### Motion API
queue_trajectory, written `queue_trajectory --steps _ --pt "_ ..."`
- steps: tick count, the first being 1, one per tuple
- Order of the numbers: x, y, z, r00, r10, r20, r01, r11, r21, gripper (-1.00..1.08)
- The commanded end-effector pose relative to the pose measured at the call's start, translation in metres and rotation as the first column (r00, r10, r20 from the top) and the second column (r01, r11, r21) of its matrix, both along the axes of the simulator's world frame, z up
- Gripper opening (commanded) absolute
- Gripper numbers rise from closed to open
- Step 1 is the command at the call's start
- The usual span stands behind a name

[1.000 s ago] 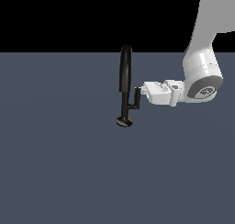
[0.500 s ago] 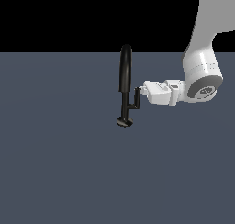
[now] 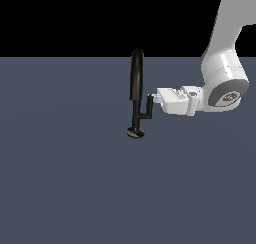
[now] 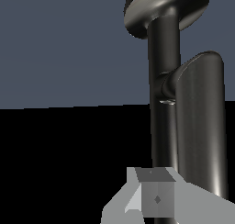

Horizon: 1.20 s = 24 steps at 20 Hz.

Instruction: Turn on the faucet by rotating a designated handle.

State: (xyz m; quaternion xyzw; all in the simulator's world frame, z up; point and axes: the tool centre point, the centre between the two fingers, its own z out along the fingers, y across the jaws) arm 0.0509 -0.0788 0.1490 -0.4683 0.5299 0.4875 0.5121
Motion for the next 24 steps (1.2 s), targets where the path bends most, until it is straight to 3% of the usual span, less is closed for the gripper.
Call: queue_trajectory --steps 1,10,12,24 --pt "-0.006 0.001 0.002 1.000 0.000 0.000 0.000 1.000 0.000 -1.00" --pt "-0.030 0.002 0.011 1.000 0.000 0.000 0.000 1.000 0.000 -1.00" --pt "-0.024 0.002 0.010 1.000 -0.004 0.005 0.004 1.000 -0.003 -1.00" --pt "-0.067 0.006 -0.006 1.000 -0.001 0.001 0.001 1.000 -0.001 -1.00"
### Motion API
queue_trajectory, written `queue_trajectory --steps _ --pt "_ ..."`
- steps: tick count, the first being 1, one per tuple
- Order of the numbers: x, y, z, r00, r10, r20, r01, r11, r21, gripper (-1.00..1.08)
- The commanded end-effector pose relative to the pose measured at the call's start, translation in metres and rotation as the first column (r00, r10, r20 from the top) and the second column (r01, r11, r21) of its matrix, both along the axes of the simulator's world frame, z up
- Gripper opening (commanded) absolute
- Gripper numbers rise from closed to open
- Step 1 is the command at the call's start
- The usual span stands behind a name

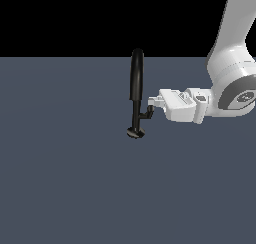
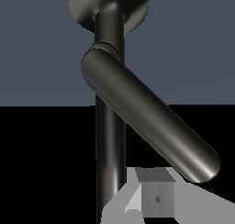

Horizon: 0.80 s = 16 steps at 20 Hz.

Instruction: Turn on the faucet by rotating a designated handle.

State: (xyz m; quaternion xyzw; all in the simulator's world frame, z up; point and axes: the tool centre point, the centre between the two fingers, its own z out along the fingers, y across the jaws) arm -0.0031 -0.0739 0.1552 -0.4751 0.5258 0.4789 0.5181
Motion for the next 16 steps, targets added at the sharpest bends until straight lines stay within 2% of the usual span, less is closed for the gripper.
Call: queue_trajectory --steps 1,4,5,16 --pt "-0.017 0.001 -0.013 1.000 0.002 -0.024 -0.002 1.000 0.006 -1.00" --pt "-0.024 0.002 -0.016 1.000 0.003 -0.025 -0.003 1.000 0.006 -1.00" --pt "-0.014 0.001 -0.006 1.000 0.002 -0.002 -0.002 1.000 0.002 -1.00" --pt "-0.046 0.004 -0.070 1.000 0.004 -0.025 -0.003 1.000 0.007 -1.00"
